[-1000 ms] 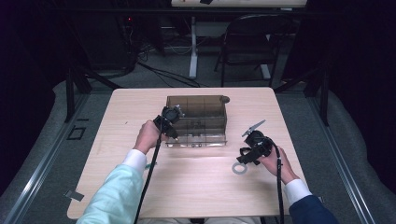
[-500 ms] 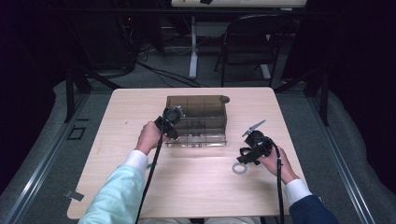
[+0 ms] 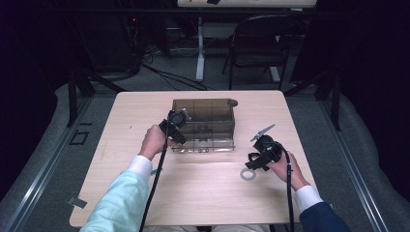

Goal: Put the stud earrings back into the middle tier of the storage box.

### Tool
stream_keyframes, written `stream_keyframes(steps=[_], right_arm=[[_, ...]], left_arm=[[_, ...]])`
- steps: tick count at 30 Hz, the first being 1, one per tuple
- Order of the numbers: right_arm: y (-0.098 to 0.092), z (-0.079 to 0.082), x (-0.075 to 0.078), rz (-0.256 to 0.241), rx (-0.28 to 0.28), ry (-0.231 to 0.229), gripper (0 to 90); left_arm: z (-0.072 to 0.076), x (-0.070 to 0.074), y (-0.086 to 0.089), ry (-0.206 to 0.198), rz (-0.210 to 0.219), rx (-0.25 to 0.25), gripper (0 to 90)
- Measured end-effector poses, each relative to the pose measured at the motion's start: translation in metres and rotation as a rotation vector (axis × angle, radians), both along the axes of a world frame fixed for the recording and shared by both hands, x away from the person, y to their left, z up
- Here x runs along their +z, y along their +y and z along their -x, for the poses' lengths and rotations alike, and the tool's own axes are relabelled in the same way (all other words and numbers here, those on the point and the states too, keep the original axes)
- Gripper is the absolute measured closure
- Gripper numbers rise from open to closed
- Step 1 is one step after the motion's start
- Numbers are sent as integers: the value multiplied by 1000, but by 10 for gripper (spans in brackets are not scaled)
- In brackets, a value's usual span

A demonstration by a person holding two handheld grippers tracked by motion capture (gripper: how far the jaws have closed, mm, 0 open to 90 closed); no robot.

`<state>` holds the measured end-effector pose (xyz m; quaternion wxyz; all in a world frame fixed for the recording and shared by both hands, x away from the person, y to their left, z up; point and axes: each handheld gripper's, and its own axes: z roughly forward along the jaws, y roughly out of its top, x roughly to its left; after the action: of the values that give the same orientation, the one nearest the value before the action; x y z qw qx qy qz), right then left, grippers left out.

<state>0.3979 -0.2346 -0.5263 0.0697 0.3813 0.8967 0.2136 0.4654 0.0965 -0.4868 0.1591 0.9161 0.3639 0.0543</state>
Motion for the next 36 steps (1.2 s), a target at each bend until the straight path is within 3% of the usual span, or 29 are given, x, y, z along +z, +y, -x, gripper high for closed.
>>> stream_keyframes(steps=[12,25,36], right_arm=[[0,0,0,5,-1,1,159],[-1,0,0,10,-2,-2,161],[-2,-1,1,8,-7,-3,162]], left_arm=[[9,10,13,-17,37,31,385],[27,10,36,-29,44,58,223],[47,-3,66,-24,50,118,159]])
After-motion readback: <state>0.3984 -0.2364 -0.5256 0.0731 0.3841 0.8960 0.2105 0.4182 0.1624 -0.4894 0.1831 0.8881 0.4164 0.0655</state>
